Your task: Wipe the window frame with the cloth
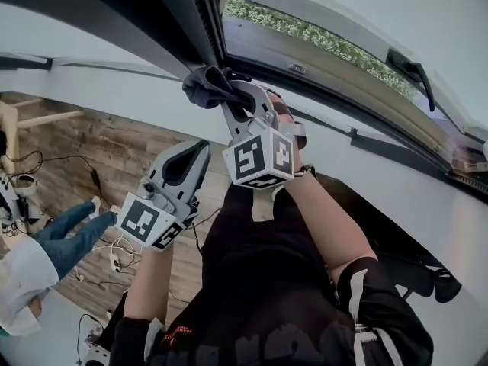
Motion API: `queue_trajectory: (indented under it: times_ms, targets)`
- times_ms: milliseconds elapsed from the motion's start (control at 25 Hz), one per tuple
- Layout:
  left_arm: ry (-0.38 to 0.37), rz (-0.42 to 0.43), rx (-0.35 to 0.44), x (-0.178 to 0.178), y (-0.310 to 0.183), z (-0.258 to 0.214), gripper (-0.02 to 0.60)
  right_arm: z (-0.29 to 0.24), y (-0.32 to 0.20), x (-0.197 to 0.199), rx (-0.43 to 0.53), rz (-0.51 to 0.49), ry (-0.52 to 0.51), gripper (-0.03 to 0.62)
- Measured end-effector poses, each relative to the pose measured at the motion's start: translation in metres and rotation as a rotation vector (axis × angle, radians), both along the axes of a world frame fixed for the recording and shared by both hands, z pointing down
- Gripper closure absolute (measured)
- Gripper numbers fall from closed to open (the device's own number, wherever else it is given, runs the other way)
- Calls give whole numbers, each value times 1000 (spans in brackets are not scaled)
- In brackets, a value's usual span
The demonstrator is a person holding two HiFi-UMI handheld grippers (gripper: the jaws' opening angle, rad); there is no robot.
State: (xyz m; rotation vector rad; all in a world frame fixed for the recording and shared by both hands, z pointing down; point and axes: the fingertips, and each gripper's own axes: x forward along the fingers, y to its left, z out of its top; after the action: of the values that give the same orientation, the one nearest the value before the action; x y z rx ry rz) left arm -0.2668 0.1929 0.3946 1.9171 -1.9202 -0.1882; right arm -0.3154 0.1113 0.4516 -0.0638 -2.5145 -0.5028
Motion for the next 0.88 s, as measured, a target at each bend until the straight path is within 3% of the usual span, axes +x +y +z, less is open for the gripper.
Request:
queue_trajectory:
  times_ms: [440, 880]
  targets:
    - [3, 35, 6, 4, -19, 0, 560, 11, -22, 15, -3, 85, 28, 551]
    - [-5, 117, 2, 37, -48, -5, 560, 9, -49, 60, -12, 154, 27, 552]
